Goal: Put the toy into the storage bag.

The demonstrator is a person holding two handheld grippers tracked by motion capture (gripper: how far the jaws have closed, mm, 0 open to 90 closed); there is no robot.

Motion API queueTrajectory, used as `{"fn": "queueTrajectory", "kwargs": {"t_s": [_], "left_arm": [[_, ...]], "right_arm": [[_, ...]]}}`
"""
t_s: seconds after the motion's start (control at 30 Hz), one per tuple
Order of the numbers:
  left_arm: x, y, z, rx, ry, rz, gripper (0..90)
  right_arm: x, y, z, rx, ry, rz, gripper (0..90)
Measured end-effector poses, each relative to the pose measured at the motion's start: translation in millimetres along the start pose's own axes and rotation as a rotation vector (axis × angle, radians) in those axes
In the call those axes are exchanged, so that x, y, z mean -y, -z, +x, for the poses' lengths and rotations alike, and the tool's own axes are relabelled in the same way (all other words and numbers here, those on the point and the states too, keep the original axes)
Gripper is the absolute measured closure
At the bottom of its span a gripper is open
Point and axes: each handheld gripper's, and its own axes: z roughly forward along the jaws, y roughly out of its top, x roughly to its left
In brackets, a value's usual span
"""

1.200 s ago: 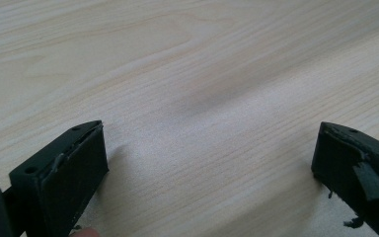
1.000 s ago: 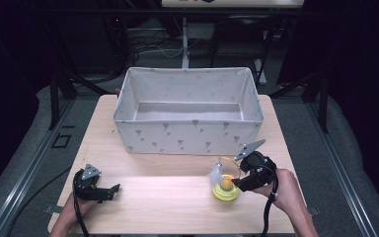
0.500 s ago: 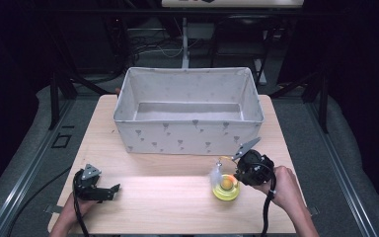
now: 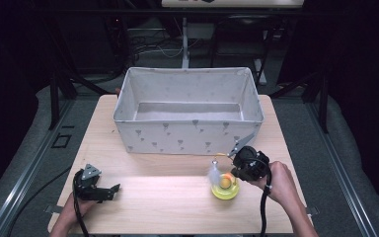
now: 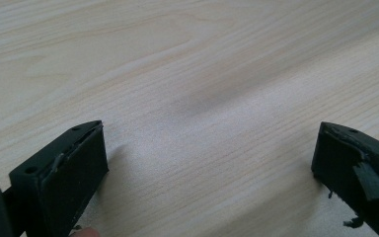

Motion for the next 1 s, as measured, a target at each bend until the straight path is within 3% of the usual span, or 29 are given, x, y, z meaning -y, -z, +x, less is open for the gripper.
{"fn": "queueTrajectory", "kwargs": {"t_s": [0.5, 1.0], "left_arm": [[0.0, 0.0, 0.0, 0.001, 0.000, 0.000, 0.5], [0.0, 0.0, 0.0, 0.000, 0.000, 0.000, 0.5]], "right_arm": [[-23.9, 5.3, -4.5, -0.021, 0.046, 0.038, 88.2], [-37.6, 15.5, -21.5, -0.011, 0.040, 0.051, 88.2]]}}
